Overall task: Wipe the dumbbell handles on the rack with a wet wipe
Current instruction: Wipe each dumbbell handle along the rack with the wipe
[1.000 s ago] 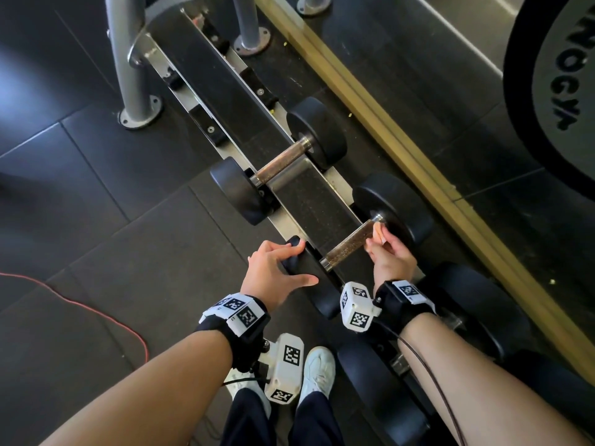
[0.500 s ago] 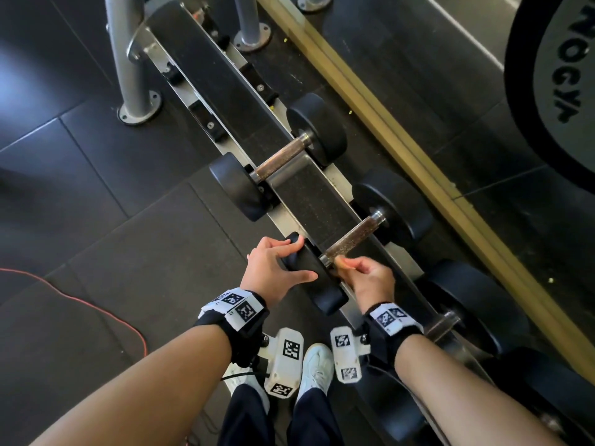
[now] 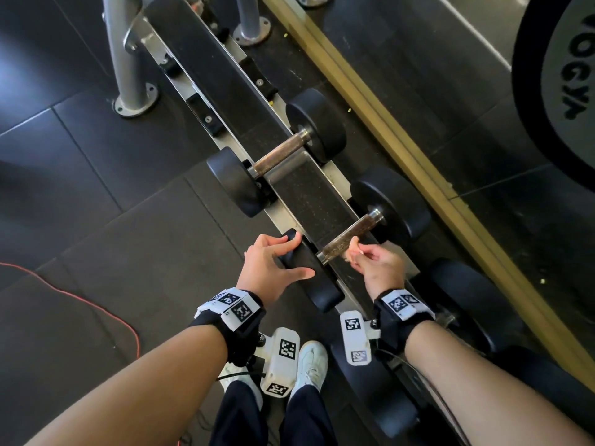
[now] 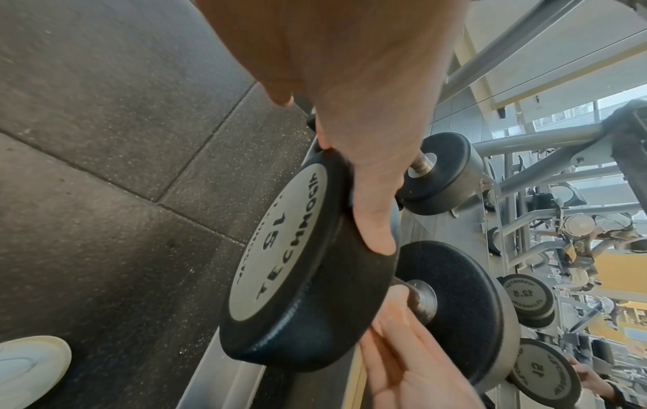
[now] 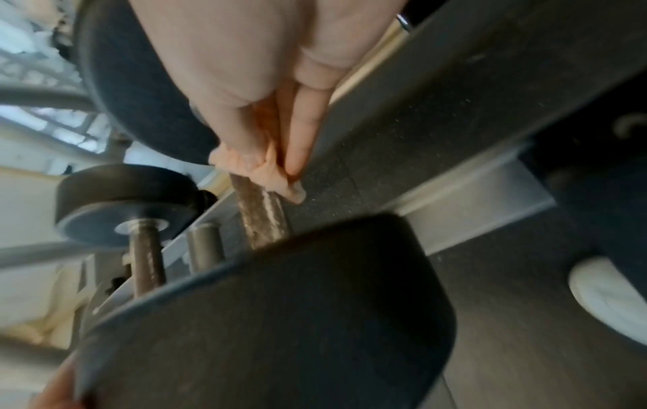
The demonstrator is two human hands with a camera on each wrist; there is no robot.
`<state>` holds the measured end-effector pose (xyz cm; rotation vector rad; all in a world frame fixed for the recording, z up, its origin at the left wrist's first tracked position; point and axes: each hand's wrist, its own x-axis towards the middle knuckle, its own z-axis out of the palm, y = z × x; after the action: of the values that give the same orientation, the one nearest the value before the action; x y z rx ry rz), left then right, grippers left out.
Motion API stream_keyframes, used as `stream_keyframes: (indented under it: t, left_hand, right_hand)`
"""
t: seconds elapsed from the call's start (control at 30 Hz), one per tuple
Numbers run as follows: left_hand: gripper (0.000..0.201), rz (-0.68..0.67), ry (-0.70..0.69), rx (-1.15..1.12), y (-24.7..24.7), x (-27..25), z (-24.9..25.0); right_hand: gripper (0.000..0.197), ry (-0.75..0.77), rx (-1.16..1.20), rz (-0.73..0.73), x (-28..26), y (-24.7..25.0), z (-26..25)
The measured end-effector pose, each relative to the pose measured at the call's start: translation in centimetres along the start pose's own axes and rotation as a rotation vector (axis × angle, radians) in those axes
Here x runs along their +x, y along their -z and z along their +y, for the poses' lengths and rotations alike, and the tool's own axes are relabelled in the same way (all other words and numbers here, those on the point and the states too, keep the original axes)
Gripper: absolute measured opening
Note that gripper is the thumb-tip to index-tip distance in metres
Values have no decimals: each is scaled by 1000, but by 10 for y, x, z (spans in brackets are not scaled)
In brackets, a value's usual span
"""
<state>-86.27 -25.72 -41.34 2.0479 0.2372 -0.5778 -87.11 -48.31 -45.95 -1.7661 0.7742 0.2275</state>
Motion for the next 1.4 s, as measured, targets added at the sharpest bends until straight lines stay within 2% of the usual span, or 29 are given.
stream_keyframes:
  t: [0.07, 0.1, 0.2, 0.3, 0.4, 0.5, 0.53, 0.6, 0.67, 0.73, 0.8, 0.87, 0.97, 1.1, 1.17, 1.23, 1.3, 1.4]
  left_hand:
    - [69, 0, -5, 0, 1, -1, 0]
    - [70, 0, -7, -2, 2, -1, 0]
    - [70, -4, -11, 5, 1, -1, 0]
    - [69, 1, -13, -5, 1, -3, -1]
    - [67, 0, -19, -12, 0, -4, -2]
    - [66, 8, -26, -27, -1, -5, -4]
    - [65, 9, -32, -34, -2, -6, -5]
    - [65, 9, -45, -46, -2, -7, -7]
    - [66, 5, -50, -52, -2, -6, -9]
    - [65, 2, -50, -55, -2, -5, -11]
    - [63, 2, -53, -57, -2, -4, -13]
    - [64, 5, -58, -66, -3, -4, -15]
    - [64, 8, -59, -68, -5, -4, -17]
    - [65, 29, -62, -86, -7, -3, -18]
    - [65, 27, -61, -86, -7, -3, -18]
    - [66, 23, -60, -76, -6, -3, -18]
    - [66, 22, -57, -67, -6, -2, -18]
    - [64, 4, -47, -60, -5, -2, -19]
  right_hand:
    - [4, 70, -89, -6, 3, 11, -15]
    - [2, 90, -108, 46, 5, 14, -23]
    - [14, 87, -159, 189, 5, 9, -32]
    - [24, 97, -249, 104, -17, -13, -26]
    - [20, 154, -331, -17, -30, -14, -24]
    - [10, 196, -392, -97, -20, 1, -44]
    - [3, 237, -372, -129, -15, 6, -55]
    - [15, 465, -410, -166, -4, 13, -77]
    - [24, 716, -635, -183, 9, 16, -93]
    - [24, 827, -909, -232, 21, 13, -102]
    - [18, 781, -1155, -294, 28, 8, -103]
    - [22, 701, -1309, -367, 28, 6, -98]
    - [28, 647, -1325, -405, 29, 8, -95]
    - [32, 762, -1312, -434, 23, -3, -93]
    - [36, 815, -1310, -535, 12, -15, -87]
    - [39, 741, -1287, -630, 9, -20, -85]
    - [39, 595, -1211, -571, 17, -15, -89]
    - [40, 590, -1198, -413, 28, -1, -85]
